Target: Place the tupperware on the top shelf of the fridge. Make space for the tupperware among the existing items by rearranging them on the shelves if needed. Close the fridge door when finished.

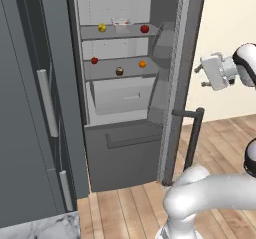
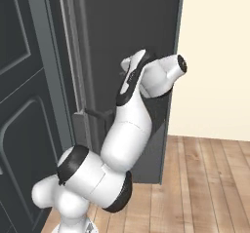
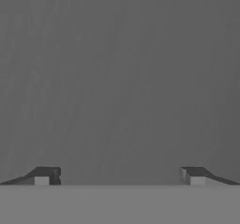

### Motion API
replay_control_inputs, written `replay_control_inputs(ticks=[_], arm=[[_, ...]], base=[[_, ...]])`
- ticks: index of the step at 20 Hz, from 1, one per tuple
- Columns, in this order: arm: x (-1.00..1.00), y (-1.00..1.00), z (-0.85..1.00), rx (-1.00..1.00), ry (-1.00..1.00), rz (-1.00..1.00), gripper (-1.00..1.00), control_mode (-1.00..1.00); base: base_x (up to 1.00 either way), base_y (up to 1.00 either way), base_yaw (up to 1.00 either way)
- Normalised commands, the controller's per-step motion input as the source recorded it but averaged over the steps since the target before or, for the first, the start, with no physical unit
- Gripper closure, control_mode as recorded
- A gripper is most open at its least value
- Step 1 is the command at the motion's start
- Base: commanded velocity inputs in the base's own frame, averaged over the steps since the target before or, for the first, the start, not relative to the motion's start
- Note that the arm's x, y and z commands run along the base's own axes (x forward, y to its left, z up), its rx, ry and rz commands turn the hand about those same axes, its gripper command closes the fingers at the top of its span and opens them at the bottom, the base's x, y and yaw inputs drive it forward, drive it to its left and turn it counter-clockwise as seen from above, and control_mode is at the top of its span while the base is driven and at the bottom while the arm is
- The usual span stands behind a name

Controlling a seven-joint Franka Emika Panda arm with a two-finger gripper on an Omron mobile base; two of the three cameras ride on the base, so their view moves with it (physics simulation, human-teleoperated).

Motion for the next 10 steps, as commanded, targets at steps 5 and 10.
replay_control_inputs(ticks=[5,10], arm=[[0.46,1.0,-0.2,-0.23,-0.1,0.0,-1.0,-1.0],[0.34,1.0,-0.07,-0.24,-0.18,-0.01,-1.0,-1.0]], base=[[0.0,0.0,0.0],[0.0,0.0,0.0]])
